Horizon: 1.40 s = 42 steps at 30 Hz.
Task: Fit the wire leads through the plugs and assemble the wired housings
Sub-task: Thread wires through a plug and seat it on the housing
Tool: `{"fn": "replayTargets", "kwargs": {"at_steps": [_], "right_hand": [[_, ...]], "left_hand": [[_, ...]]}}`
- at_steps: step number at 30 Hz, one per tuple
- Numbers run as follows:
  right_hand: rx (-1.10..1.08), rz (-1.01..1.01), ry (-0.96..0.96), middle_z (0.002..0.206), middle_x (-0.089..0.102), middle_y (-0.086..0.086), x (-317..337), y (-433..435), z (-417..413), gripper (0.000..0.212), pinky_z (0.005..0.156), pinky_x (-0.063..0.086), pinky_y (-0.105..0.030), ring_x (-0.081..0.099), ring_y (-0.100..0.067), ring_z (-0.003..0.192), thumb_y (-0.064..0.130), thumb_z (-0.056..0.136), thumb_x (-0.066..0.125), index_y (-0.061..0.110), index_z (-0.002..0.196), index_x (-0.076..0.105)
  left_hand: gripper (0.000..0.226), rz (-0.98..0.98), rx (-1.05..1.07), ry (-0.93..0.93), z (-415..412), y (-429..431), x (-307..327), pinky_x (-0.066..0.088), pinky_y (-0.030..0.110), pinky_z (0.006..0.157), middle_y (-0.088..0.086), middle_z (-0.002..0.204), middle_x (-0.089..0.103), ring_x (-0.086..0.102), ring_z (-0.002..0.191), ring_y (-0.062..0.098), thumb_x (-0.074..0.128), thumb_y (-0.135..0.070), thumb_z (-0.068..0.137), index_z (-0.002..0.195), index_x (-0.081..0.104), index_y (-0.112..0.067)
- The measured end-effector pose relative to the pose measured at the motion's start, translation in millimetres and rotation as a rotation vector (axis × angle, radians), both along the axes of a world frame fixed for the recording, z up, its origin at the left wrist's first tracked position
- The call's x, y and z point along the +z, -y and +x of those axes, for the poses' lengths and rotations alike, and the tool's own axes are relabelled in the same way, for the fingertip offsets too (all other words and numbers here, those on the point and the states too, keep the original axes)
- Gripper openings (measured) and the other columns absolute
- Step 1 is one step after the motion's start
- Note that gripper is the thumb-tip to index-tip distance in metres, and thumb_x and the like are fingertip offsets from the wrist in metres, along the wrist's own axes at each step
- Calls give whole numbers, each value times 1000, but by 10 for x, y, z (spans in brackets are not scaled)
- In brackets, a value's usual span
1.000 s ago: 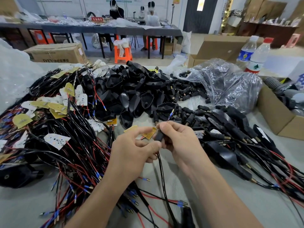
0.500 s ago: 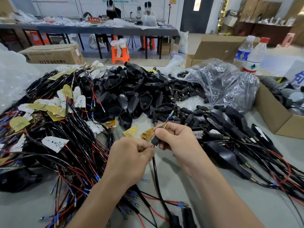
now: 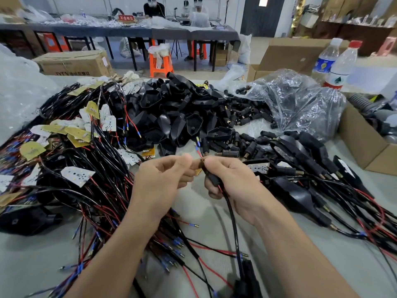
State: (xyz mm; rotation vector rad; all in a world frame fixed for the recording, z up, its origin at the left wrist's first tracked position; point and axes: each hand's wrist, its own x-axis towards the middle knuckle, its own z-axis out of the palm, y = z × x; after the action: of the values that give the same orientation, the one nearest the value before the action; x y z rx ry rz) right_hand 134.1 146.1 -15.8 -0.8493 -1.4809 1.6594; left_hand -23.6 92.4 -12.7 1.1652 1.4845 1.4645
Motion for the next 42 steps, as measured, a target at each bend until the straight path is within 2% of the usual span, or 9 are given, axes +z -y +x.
{"fn": "replayTargets", "kwargs": {"at_steps": [4,7,9,17,25,30,34,38,42], "right_hand": [[83,5,42,52,36,3,9,28,2,29,50,28,-23,37,-12,48,17,106,50,5,93,73],[187,2,69,50,42,5,53,101,-20,48,52,29,-25,41,-11,49,15,107,48,25,66,72],[218,-8,81,50,42,2,68,124,-33,39,54,28,-29,44,-12,50,14,108,46,17,79,74],[330,87,215,66,57,-9,131,167,-67,13,54,32,-28,44,-25,59,10,105,51,15,98,62],[-133,501,553,68,61,13,29,352,-322,11,57,38,-11,57,-1,70,30,96,65,39,94,59],[132,154,420,52,62,-4,93,310,-289,36,39,32,-16,44,-7,35,26,101,58,19,65,56],[180,-58,243,48,57,-3,97,297,-256,34,40,30,-23,37,-15,38,24,103,56,13,70,55],[-166,340,561,48,42,6,13,200,-212,35,46,27,-24,32,-8,44,33,90,68,7,69,57],[-177,304,436,46,42,11,3,178,-192,7,46,26,-20,35,-7,43,28,85,75,21,83,77]], "left_hand": [[40,-69,88,-10,8,-40,-31,55,35,68,0,64,71,65,58,17,67,-66,72,70,78,-28],[18,-72,-15,56,50,-53,-20,62,39,83,13,85,78,75,86,32,77,-36,86,79,84,-22],[13,-37,-3,161,39,-60,22,60,27,79,9,86,78,76,85,18,76,-20,89,79,85,-19],[18,74,232,280,45,4,133,64,33,67,9,74,76,72,65,21,77,-31,80,74,82,-15],[18,89,362,527,-14,-54,96,59,25,72,5,80,75,70,72,13,69,-15,97,85,77,-4],[19,65,372,693,-97,-111,87,58,24,67,7,80,74,68,67,14,66,-13,98,85,73,-1],[21,107,370,575,-83,-124,87,59,22,65,3,75,75,70,66,11,67,-13,98,79,74,-4],[30,66,249,487,25,-120,71,61,28,74,4,78,74,70,74,14,66,-16,98,71,78,-13],[34,-78,111,405,126,-115,18,59,25,61,4,84,78,73,73,17,62,-18,101,74,82,-18]]}}
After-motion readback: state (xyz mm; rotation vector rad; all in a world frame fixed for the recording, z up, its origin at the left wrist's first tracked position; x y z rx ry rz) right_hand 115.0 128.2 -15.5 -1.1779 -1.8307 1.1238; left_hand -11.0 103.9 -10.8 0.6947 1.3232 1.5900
